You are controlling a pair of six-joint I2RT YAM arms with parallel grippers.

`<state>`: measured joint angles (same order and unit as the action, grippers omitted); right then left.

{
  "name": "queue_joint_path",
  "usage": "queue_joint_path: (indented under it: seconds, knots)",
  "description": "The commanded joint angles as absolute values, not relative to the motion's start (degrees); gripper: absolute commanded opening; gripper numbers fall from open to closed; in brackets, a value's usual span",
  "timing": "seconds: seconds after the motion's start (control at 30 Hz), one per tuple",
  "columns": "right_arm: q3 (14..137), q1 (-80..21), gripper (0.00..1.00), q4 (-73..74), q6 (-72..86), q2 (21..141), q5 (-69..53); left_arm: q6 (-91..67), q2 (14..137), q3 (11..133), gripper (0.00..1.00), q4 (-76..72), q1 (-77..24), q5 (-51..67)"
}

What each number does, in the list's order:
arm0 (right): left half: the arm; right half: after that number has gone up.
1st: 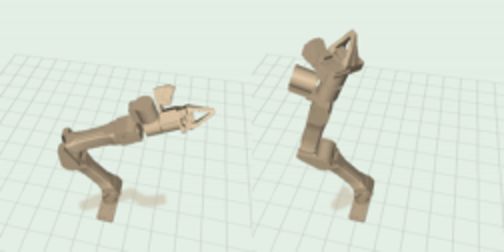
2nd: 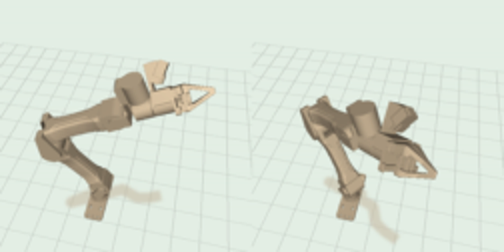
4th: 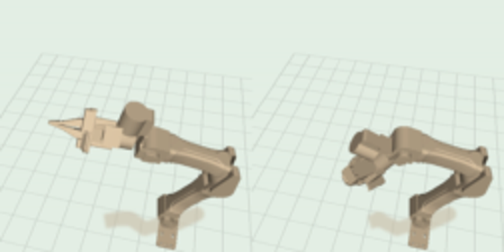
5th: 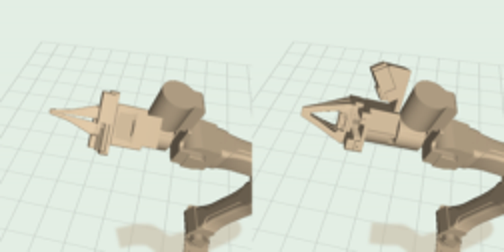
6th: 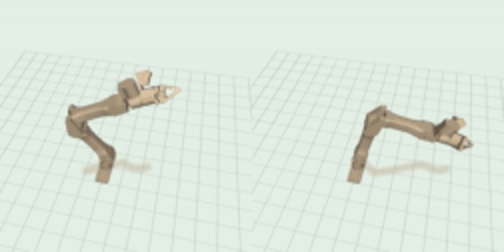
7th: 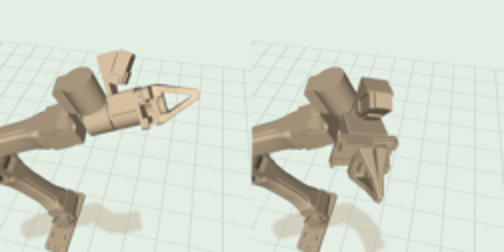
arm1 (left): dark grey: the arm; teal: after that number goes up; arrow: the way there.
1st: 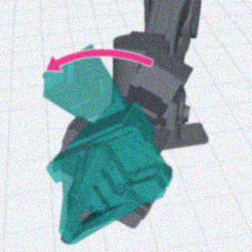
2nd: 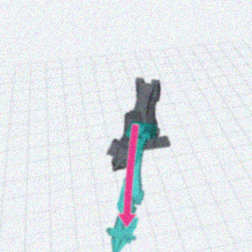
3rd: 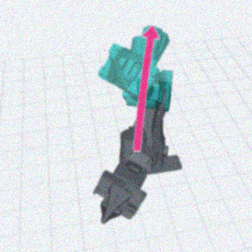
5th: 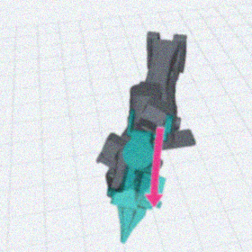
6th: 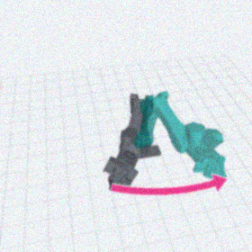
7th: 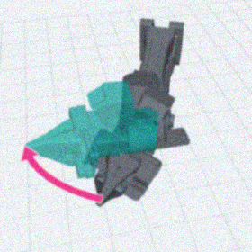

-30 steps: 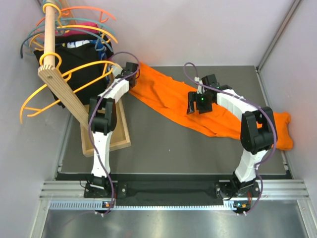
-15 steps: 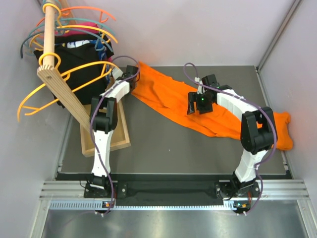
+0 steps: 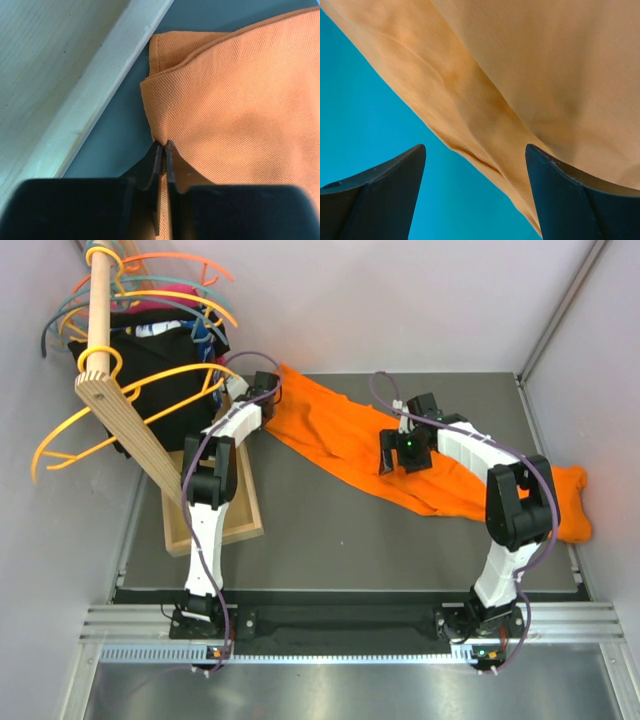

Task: Place the trousers on the hanger
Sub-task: Fold the trousers at the center of the board.

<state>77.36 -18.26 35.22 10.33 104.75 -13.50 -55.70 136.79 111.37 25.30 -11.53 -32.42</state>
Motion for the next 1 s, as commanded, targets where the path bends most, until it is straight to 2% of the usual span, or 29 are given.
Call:
queue_joint_path:
  seconds: [0.0,0.1,0.2,0.23,0.33,0.37,0.4,0.43,0.57,0.63,0.67,0.73,0.97]
  knots:
    - [75.94,-19.25,0.82,35.68,8.53,102.66,-13.27,-54.49,134.21,113.29,0.11,23.47,-10.2,-34.37]
    - [75.32,-19.34,0.82,35.86,8.53,102.22,-13.62,-55.02,134.38,113.38,0.21,23.64,-10.2,-34.1]
    - [75.15,-19.42,0.81,35.77,8.53,102.13,-14.24,-55.19,134.38,113.47,0.22,23.55,-10.2,-34.01]
    - [75.06,-19.42,0.81,35.68,8.53,102.13,-14.33,-55.37,134.3,113.47,0.21,23.47,-10.2,-34.01]
    - [75.06,-19.69,0.81,35.6,8.7,102.39,-14.33,-55.55,134.12,113.47,0.11,23.12,-10.2,-33.93]
    - [75.06,-19.69,0.81,35.51,8.79,102.48,-14.33,-55.72,134.03,113.47,0.11,23.2,-10.2,-33.84]
    - [75.06,-19.95,0.81,35.51,8.88,102.57,-14.41,-55.81,133.77,113.47,0.13,23.2,-10.2,-33.84]
    - [75.06,-20.04,0.81,35.51,8.79,102.48,-14.41,-55.81,133.77,113.47,0.23,23.2,-10.28,-33.66]
    - [74.8,-20.13,0.81,35.33,9.05,102.48,-14.33,-55.55,133.51,113.38,0.29,22.85,-10.46,-33.75]
    - [74.71,-20.21,0.81,35.24,9.14,102.39,-14.41,-55.11,133.86,113.55,0.24,22.24,-10.46,-33.58]
    - [74.53,-20.21,0.81,35.24,9.23,102.31,-14.41,-54.67,134.29,113.73,0.11,22.06,-10.46,-33.66]
    - [74.44,-20.3,0.81,35.33,9.14,102.39,-14.33,-54.23,134.82,114.61,0.0,21.97,-10.46,-34.1]
    - [74.0,-20.65,0.82,36.21,7.92,101.69,-12.48,-48.36,133.08,114.17,0.0,17.24,-10.81,-39.8]
